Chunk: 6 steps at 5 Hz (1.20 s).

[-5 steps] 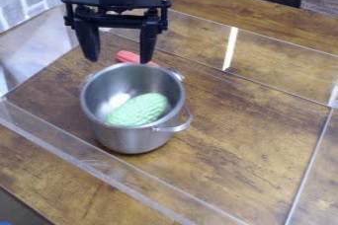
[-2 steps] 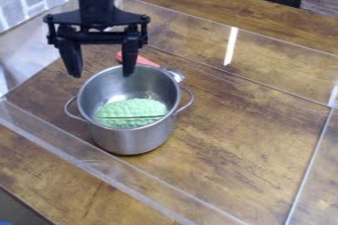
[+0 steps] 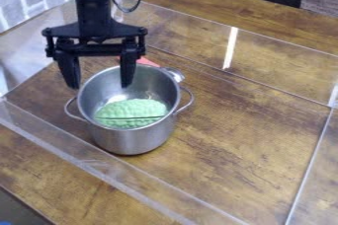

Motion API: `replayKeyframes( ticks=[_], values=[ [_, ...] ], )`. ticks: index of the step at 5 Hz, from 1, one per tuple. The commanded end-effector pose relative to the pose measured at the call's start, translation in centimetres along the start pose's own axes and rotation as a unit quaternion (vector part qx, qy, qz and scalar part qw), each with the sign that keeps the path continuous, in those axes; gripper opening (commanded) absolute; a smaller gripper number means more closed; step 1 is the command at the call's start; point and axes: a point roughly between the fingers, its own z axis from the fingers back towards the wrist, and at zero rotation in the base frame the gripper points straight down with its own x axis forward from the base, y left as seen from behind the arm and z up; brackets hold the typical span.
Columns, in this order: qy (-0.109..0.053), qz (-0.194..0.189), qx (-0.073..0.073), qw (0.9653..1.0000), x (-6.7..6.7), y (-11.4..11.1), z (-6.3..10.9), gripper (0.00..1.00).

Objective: Put the green object in the silver pot

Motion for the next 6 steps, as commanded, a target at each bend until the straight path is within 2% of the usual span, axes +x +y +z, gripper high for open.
replayKeyframes(
  ticks=[1, 2, 3, 4, 5, 6],
  values=[
    [-0.006, 0.016, -0.006, 0.9998, 0.4, 0.9, 0.2, 1.00],
    [-0.003, 0.020, -0.005, 0.9998, 0.6, 1.3, -0.2, 0.00],
    [-0.001, 0.022, -0.004, 0.9998, 0.8, 1.7, -0.1, 0.00],
    [0.001, 0.032, -0.008, 0.9995, 1.2, 0.6, 1.9, 0.00],
    [0.005, 0.041, -0.020, 0.9989, 2.1, -1.2, 4.4, 0.00],
    [0.011, 0.028, -0.027, 0.9992, 1.9, -3.7, 4.6, 0.00]
  ],
)
